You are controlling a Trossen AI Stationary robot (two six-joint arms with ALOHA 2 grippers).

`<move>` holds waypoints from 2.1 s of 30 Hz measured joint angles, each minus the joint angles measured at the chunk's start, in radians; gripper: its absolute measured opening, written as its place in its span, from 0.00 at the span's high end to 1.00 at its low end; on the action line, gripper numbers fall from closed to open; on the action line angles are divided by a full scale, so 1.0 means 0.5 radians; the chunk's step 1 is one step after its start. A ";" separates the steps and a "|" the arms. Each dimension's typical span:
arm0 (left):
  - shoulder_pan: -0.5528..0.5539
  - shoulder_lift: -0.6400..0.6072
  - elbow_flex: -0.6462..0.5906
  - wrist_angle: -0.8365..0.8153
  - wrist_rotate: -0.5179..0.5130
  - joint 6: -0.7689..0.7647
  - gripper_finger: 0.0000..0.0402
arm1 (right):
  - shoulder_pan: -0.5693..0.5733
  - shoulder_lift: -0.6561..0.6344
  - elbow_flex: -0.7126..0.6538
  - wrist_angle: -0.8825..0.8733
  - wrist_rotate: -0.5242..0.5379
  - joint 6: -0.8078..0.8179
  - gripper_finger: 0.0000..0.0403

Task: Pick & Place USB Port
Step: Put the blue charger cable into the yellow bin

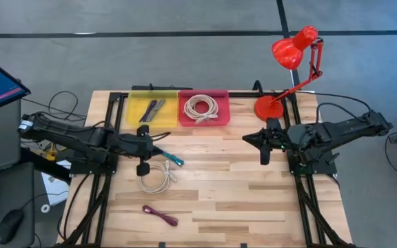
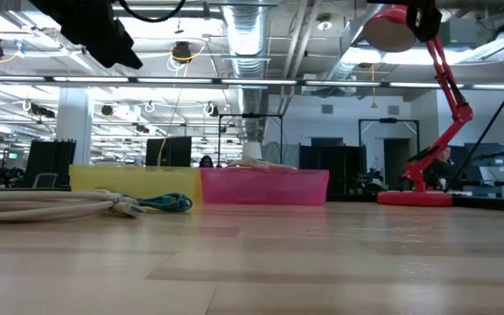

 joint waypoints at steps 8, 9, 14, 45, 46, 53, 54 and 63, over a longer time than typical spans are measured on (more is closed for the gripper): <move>0.005 0.152 0.000 -0.007 -0.102 0.325 0.87 | 0.000 0.000 0.000 0.000 0.000 0.070 1.00; 0.007 0.178 0.000 -0.007 -0.111 0.364 0.85 | 0.000 0.000 0.000 -0.001 0.000 0.088 1.00; 0.006 0.311 0.000 -0.007 -0.177 0.479 0.75 | 0.000 0.001 0.000 -0.001 0.000 0.105 1.00; 0.476 0.629 -0.318 0.052 0.181 0.460 0.58 | -0.001 0.002 0.000 -0.015 0.079 0.105 1.00; 0.494 0.629 -0.326 0.063 0.189 0.460 0.58 | -0.001 0.002 0.000 -0.016 0.082 0.105 1.00; 0.619 0.629 -0.409 0.106 0.318 0.464 0.58 | -0.004 0.002 0.000 -0.015 0.082 0.105 1.00; 0.633 0.629 -0.422 0.113 0.318 0.464 0.58 | -0.004 0.002 0.000 -0.015 0.082 0.105 1.00; 0.688 0.628 -0.560 0.376 0.375 0.467 0.59 | -0.004 0.002 0.000 -0.015 0.082 0.105 1.00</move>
